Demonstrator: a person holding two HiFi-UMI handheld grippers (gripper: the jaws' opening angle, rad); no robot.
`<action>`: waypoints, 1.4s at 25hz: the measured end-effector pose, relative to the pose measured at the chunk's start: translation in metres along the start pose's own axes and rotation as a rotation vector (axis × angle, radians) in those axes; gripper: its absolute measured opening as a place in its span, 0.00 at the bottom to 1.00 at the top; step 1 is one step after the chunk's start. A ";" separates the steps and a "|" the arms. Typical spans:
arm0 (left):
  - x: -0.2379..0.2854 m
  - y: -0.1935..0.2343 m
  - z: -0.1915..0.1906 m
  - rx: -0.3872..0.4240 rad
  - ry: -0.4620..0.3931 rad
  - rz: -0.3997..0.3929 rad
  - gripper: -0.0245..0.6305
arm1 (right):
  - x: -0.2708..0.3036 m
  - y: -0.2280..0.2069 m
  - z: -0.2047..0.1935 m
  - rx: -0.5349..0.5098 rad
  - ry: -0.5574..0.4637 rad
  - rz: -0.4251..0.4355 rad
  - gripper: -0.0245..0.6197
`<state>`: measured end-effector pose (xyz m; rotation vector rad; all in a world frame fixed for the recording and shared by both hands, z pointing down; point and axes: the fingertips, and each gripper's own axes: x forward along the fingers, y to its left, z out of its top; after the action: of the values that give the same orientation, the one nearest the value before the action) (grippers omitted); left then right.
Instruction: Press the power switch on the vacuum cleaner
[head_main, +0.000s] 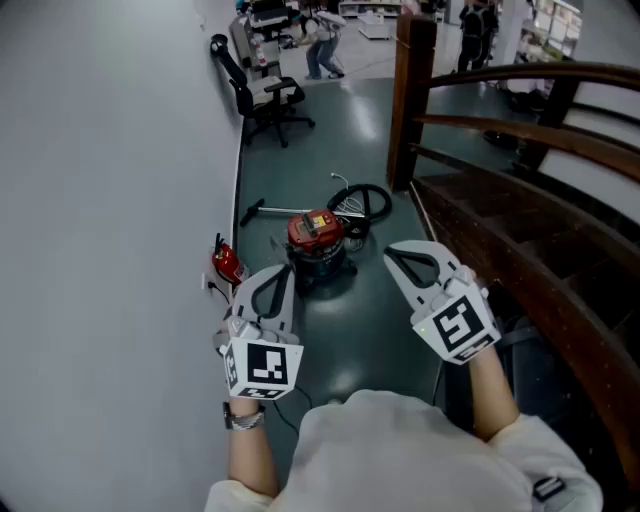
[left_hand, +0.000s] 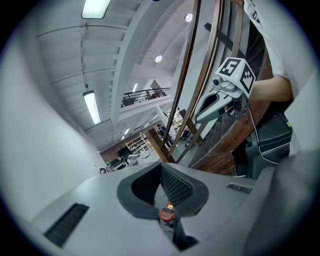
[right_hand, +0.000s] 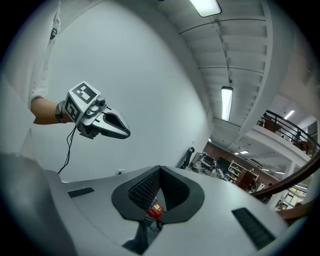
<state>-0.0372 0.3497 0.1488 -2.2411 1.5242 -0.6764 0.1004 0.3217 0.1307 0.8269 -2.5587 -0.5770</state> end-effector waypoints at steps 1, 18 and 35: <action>0.000 -0.002 -0.001 0.000 0.002 -0.001 0.04 | 0.000 0.000 -0.003 0.001 0.005 0.003 0.08; 0.013 -0.058 -0.028 0.091 0.113 -0.073 0.04 | -0.012 0.009 -0.051 -0.081 0.076 0.019 0.09; 0.024 -0.106 -0.021 0.039 0.184 -0.055 0.04 | -0.032 -0.004 -0.086 -0.065 0.056 0.084 0.09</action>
<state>0.0394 0.3652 0.2271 -2.2518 1.5219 -0.9441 0.1677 0.3164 0.1939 0.6994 -2.4968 -0.5992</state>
